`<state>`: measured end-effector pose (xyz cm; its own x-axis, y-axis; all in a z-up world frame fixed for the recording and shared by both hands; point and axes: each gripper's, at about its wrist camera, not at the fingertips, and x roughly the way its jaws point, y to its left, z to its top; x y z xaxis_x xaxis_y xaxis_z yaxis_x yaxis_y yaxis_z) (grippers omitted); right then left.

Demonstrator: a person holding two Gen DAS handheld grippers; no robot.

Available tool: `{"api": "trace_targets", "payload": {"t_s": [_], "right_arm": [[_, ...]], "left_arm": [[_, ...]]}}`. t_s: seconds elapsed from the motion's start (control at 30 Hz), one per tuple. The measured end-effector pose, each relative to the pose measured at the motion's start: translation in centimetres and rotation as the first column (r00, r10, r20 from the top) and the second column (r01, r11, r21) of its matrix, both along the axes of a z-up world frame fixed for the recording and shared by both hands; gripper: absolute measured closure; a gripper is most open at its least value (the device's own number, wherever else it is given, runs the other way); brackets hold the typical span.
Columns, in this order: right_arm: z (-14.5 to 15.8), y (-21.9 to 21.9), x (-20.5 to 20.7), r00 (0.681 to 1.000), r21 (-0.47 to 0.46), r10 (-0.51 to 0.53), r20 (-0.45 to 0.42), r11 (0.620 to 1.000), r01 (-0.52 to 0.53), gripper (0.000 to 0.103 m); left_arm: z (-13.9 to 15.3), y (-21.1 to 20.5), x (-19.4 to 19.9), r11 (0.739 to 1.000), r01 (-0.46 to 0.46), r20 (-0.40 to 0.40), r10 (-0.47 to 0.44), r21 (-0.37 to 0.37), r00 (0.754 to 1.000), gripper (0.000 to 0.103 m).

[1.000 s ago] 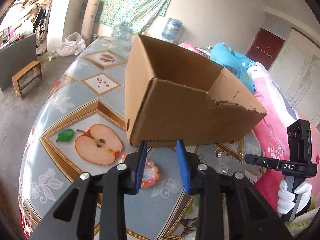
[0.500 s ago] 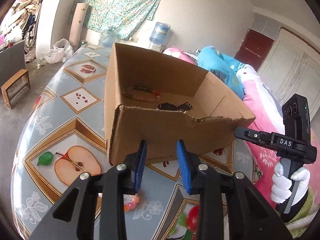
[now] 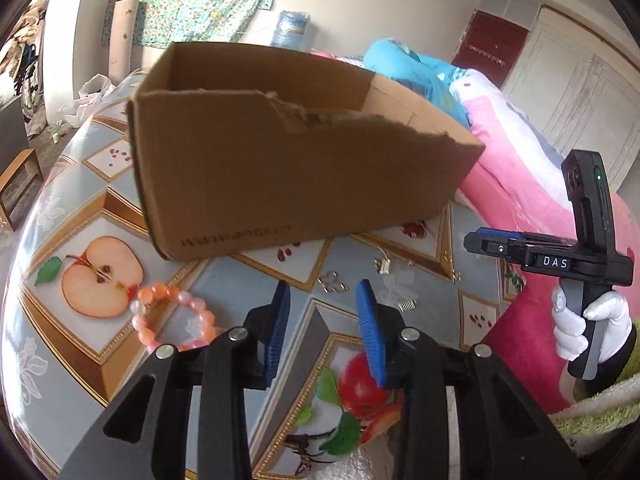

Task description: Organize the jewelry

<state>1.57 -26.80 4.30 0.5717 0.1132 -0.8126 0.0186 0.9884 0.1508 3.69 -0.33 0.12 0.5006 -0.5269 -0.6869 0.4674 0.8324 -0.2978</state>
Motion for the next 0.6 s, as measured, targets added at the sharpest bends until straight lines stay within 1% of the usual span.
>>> {"api": "trace_targets", "payload": {"t_s": [0.07,0.2,0.27,0.3,0.37,0.43,0.6], "right_arm": [[-0.8,0.1,-0.8,1.000,0.002,0.003,-0.013,1.000,-0.003,0.043],[-2.6,0.6,-1.2,1.000,-0.048,-0.003,-0.023,0.999,0.002,0.038],[-2.8,1.3,-1.4,1.000,-0.074,0.024,-0.004,0.997,-0.025,0.025],[-2.9,1.8,-1.5,0.999,-0.092,0.043,-0.004,0.995,-0.043,0.022],[-3.2,2.6,-1.6,0.998,-0.137,0.069,-0.010,0.988,-0.070,0.012],[-3.5,3.2,-1.9,0.996,-0.155,0.092,-0.016,0.983,-0.093,0.008],[-4.0,3.6,-3.2,0.993,-0.184,0.120,0.011,0.976,-0.116,0.008]], "left_arm": [[-0.5,-1.0,-0.6,0.999,0.029,-0.011,-0.029,0.020,1.000,0.069],[-1.2,-3.0,-1.3,0.994,0.061,-0.002,-0.061,0.093,0.998,0.069],[-1.4,-3.6,-1.4,0.990,0.066,0.008,-0.067,0.122,0.998,0.069],[-1.5,-3.9,-1.5,0.989,0.066,0.013,-0.069,0.134,0.998,0.069],[-1.5,-4.2,-1.6,0.986,0.064,0.021,-0.068,0.154,0.997,0.069],[-1.6,-4.4,-1.7,0.985,0.061,0.021,-0.066,0.163,0.998,0.069],[-1.9,-4.7,-1.4,0.982,0.051,0.008,-0.054,0.181,0.999,0.069]]}}
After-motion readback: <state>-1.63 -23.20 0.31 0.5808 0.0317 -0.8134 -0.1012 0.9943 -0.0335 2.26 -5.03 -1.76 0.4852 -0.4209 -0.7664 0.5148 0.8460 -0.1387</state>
